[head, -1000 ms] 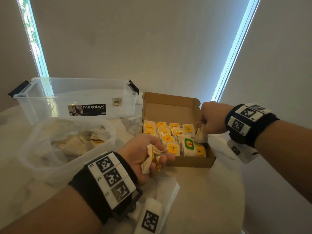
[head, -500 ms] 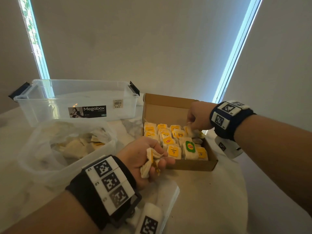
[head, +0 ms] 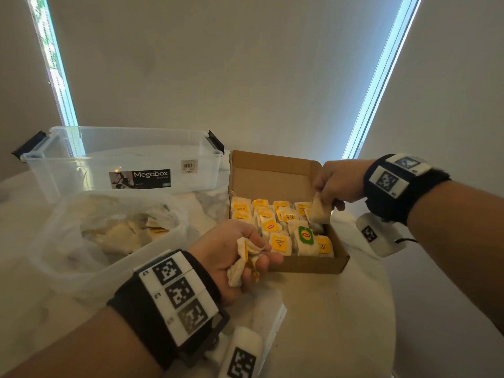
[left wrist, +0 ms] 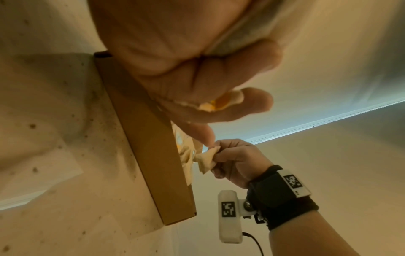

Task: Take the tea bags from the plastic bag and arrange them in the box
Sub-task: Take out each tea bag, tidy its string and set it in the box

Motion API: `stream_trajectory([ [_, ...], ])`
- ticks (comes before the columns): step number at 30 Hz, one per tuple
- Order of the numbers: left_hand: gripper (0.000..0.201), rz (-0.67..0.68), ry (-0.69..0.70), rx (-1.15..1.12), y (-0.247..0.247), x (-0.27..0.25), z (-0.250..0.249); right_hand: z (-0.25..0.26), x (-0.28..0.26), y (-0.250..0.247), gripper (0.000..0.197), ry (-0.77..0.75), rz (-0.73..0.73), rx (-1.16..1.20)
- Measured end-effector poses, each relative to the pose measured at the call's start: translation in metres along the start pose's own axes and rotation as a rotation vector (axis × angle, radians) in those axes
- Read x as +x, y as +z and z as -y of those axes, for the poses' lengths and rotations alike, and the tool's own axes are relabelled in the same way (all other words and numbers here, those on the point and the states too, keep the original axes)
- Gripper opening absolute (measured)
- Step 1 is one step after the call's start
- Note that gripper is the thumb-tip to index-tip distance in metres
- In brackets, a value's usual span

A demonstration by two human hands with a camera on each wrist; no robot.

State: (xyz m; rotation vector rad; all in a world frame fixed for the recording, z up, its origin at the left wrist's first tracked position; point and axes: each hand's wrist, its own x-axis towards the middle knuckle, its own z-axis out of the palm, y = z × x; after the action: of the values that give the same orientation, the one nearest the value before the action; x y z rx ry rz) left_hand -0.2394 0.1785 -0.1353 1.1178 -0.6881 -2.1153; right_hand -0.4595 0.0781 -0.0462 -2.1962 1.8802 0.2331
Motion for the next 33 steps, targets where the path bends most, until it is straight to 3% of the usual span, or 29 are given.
stream_trajectory([
  [5, 0.016, 0.008, -0.008, -0.021, -0.001, 0.0, 0.0, 0.001, 0.012, 0.023, 0.009, 0.072, 0.004, -0.157],
  [9, 0.013, 0.04, -0.001, -0.063, -0.003, -0.001, -0.003, 0.0, 0.017, 0.021, 0.012, 0.079, -0.146, -0.101],
  [12, 0.012, 0.159, -0.005, -0.175, -0.005, -0.004, -0.006, 0.002, 0.012, 0.008, 0.01, 0.111, -0.294, -0.08],
  [14, 0.019, 0.214, 0.022, -0.254, -0.003, -0.005, -0.008, 0.011, 0.001, -0.004, 0.003, 0.07, -0.445, -0.043],
  [16, 0.026, 0.208, 0.063, -0.309, 0.001, -0.006, -0.009, 0.027, -0.014, -0.011, 0.008, -0.025, -0.499, 0.041],
  [21, 0.037, 0.191, 0.127, -0.255, 0.011, -0.008, -0.011, 0.073, -0.065, 0.0, 0.008, -0.31, -0.316, 0.333],
  [24, 0.044, 0.199, 0.126, -0.175, 0.013, -0.012, -0.009, 0.084, -0.079, 0.01, 0.017, -0.433, -0.228, 0.276],
  [26, 0.049, 0.231, 0.112, -0.139, 0.014, -0.012, -0.008, 0.086, -0.08, 0.017, 0.021, -0.462, -0.186, 0.217],
  [29, 0.061, 0.251, 0.093, -0.136, 0.015, -0.013, -0.008, 0.081, -0.077, 0.021, 0.006, -0.464, -0.2, 0.226],
  [33, 0.08, 0.299, 0.123, -0.183, 0.01, -0.017, -0.006, 0.072, -0.08, 0.015, 0.009, -0.443, -0.208, 0.463],
])
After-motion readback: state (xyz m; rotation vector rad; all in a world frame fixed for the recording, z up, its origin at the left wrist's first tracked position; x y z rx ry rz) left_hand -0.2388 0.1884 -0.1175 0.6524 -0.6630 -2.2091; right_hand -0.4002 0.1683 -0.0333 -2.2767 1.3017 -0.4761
